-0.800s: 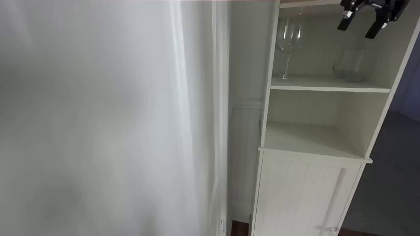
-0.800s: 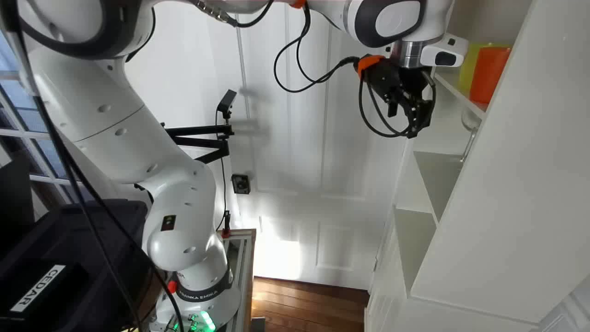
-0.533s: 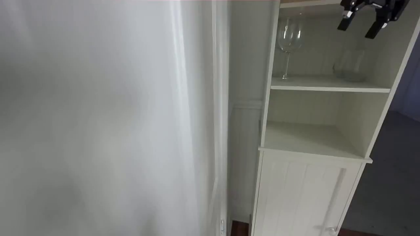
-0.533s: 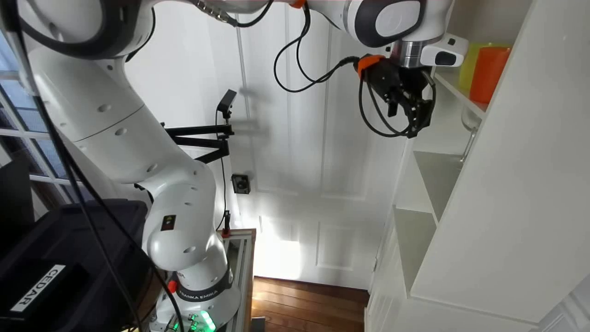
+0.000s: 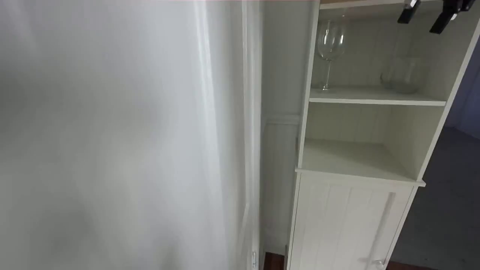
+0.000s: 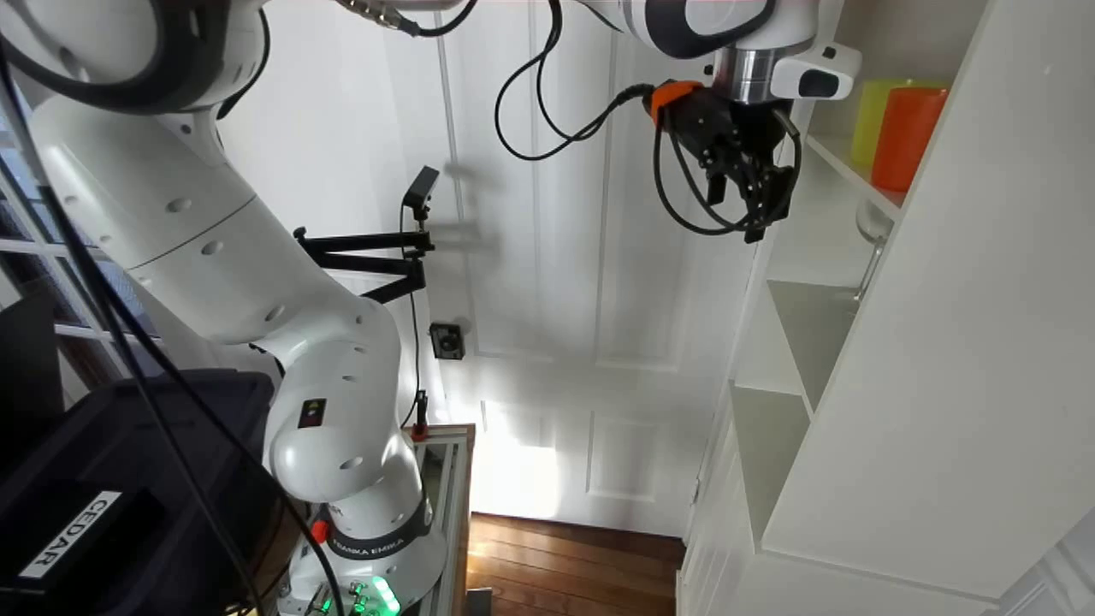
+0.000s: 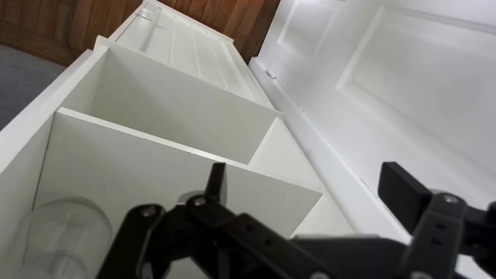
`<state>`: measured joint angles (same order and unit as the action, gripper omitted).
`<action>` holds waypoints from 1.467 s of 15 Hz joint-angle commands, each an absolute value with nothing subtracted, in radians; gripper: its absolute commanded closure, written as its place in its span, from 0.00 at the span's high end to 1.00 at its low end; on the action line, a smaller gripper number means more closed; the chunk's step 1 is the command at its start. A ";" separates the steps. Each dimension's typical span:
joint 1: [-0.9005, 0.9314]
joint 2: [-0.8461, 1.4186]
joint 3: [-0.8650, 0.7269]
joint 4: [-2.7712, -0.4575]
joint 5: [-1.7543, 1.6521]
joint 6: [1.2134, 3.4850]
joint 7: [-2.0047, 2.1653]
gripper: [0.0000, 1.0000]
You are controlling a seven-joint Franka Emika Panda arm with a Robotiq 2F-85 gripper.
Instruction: Move the yellow cup to the middle shelf
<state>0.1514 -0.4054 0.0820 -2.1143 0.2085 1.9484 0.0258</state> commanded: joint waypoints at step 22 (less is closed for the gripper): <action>-0.006 -0.472 0.205 -1.988 0.214 2.242 0.675 1.00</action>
<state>0.0277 -0.5001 0.1656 -2.0009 0.2256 2.1722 0.5824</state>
